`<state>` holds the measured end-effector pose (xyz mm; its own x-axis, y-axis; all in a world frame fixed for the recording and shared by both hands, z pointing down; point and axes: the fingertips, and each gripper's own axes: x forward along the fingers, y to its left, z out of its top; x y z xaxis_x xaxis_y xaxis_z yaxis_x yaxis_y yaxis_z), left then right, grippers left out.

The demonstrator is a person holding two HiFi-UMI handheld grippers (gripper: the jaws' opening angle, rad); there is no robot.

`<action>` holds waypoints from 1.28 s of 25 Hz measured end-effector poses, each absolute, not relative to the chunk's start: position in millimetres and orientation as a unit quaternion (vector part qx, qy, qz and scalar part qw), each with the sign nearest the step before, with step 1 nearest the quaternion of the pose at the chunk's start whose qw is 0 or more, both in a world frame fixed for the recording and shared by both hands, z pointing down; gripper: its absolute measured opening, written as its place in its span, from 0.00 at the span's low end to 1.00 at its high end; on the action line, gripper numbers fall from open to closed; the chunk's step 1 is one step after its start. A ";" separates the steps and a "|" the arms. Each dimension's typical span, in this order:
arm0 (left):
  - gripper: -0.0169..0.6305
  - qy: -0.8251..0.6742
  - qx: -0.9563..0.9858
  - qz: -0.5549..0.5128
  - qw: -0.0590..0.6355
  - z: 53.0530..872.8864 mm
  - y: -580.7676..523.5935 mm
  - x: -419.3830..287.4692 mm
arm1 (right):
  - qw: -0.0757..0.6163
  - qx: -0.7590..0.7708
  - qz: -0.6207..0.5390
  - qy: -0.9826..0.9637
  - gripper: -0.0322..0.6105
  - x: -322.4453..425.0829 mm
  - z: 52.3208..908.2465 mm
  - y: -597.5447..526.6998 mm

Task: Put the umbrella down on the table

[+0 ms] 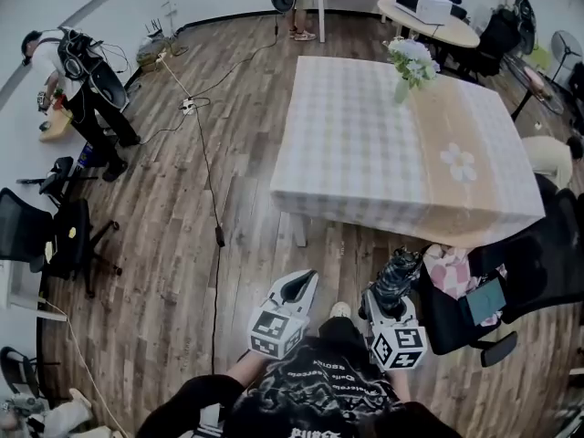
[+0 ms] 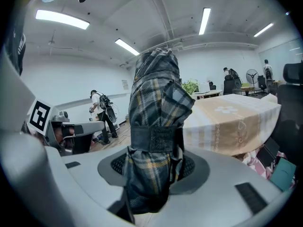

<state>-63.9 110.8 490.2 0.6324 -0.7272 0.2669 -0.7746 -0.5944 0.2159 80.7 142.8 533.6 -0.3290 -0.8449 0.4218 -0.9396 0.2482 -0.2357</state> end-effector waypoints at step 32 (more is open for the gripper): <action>0.06 -0.381 0.903 0.097 0.174 511.7 -23.1 75.2 | 0.134 0.569 0.244 -0.774 0.35 193.6 558.0 28.2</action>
